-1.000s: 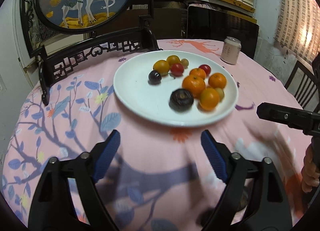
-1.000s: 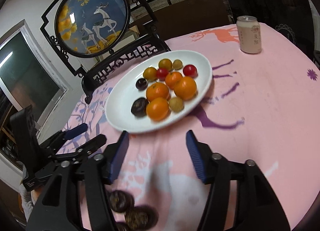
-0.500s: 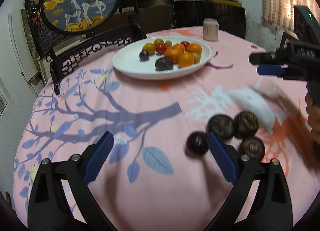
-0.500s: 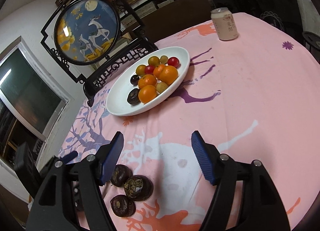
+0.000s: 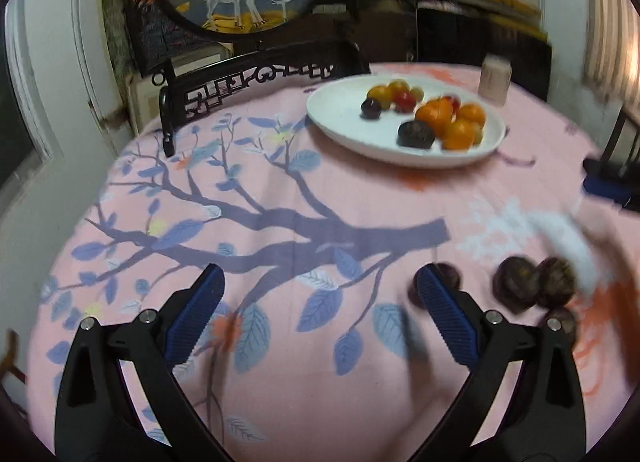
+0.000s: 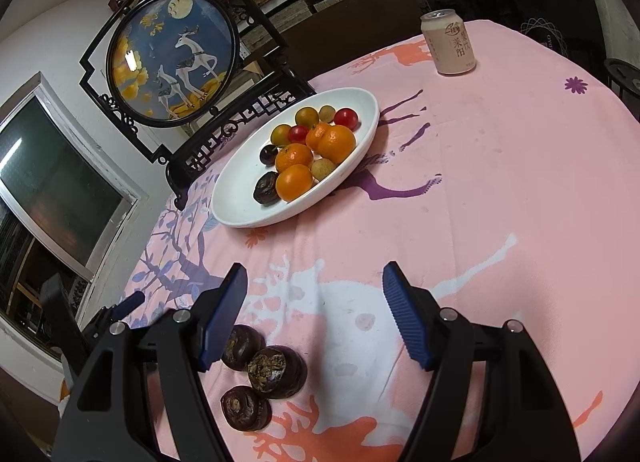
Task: Organize fruits
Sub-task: 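Move back to the dark fruits and grasp a dark cherry with the left tool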
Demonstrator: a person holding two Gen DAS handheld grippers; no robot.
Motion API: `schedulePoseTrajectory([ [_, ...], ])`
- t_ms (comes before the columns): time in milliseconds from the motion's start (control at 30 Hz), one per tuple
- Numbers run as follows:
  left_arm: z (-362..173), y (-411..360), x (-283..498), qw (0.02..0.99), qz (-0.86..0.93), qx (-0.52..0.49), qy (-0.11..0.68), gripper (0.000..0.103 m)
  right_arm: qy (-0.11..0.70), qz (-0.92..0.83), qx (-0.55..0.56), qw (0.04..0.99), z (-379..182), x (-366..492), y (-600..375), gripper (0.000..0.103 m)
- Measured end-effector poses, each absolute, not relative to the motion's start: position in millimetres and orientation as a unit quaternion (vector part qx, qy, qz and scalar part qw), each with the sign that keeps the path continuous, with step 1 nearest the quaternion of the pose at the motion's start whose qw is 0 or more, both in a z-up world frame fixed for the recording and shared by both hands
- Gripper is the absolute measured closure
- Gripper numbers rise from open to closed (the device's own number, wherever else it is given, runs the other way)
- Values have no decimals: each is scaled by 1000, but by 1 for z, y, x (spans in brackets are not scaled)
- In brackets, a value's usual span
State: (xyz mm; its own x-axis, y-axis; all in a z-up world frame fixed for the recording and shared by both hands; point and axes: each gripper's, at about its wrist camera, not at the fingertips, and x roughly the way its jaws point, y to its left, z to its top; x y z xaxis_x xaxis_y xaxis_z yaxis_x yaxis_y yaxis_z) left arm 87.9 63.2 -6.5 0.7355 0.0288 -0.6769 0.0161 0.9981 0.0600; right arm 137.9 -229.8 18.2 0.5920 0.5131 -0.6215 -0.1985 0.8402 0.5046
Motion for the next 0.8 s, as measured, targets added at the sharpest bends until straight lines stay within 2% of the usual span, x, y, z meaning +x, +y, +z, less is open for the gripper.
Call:
schedulePoseTrajectory([
  [367,-8,17,72,933,-68,115,333,6,406,208,176,872,17,136,-222,32],
  [433,-9,13,71,932,-78,123,332,11,406,209,174,873,18,136,-222,32],
  [533,-13,7,71,925,-106,128,342,31,404,210,168,874,18,136,-221,32],
  [600,-16,7,74,918,-127,119,357,48,403,211,162,876,18,136,-219,32],
  [800,-26,3,79,900,-158,109,392,57,405,216,156,874,18,133,-216,32],
])
